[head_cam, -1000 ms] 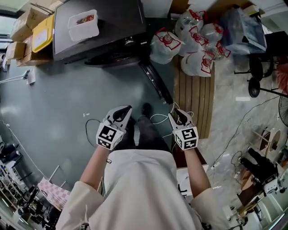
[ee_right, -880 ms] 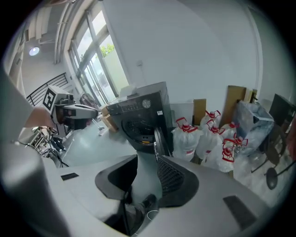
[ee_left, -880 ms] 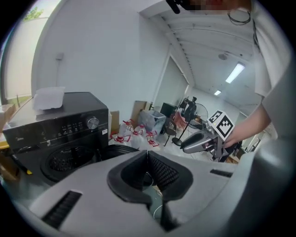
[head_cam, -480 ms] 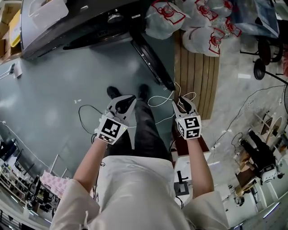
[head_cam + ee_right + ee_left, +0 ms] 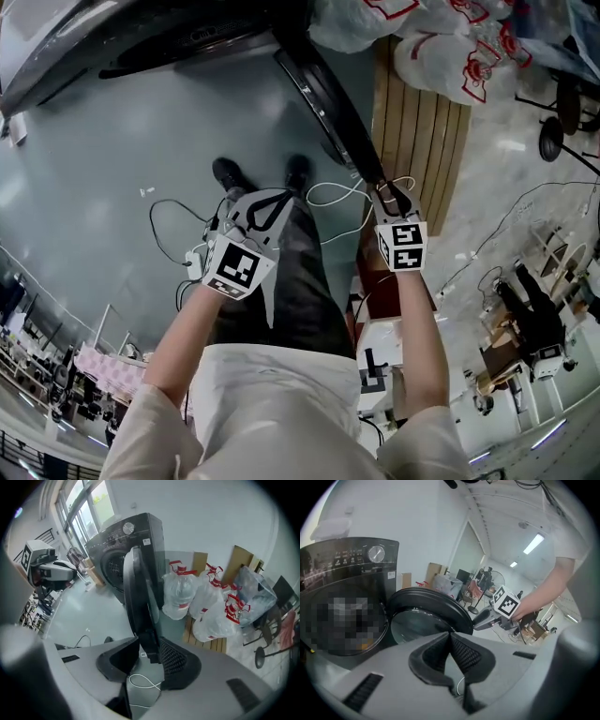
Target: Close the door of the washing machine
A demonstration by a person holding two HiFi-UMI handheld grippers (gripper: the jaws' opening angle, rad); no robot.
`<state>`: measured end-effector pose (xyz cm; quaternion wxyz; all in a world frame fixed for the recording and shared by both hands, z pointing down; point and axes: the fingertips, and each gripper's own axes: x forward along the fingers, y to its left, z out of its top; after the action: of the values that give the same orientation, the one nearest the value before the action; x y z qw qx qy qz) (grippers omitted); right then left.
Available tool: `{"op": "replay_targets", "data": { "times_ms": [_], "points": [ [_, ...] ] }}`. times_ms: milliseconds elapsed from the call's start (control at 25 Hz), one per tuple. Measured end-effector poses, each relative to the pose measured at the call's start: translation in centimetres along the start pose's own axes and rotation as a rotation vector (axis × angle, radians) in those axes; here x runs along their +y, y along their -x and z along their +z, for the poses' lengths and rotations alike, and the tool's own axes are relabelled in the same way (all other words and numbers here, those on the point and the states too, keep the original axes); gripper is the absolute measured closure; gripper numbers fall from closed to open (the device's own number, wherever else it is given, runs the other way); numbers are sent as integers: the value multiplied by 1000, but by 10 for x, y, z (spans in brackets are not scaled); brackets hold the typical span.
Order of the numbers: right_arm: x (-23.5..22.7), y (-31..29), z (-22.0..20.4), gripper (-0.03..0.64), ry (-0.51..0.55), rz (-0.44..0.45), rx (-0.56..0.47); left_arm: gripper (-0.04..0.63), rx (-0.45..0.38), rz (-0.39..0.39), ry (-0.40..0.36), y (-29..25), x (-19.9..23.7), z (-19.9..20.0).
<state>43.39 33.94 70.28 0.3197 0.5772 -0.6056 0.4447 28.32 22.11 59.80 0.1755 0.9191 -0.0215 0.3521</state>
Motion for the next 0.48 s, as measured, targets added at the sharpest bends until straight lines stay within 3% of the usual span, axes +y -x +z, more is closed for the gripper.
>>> {"op": "replay_targets", "data": {
  "times_ms": [240, 480],
  "points": [
    [-2, -22, -4, 466, 38, -22, 14, 583, -1, 10, 33, -7, 12, -30],
    [2, -34, -5, 515, 66, -38, 15, 583, -3, 32, 66, -9, 27, -60]
  ]
}}
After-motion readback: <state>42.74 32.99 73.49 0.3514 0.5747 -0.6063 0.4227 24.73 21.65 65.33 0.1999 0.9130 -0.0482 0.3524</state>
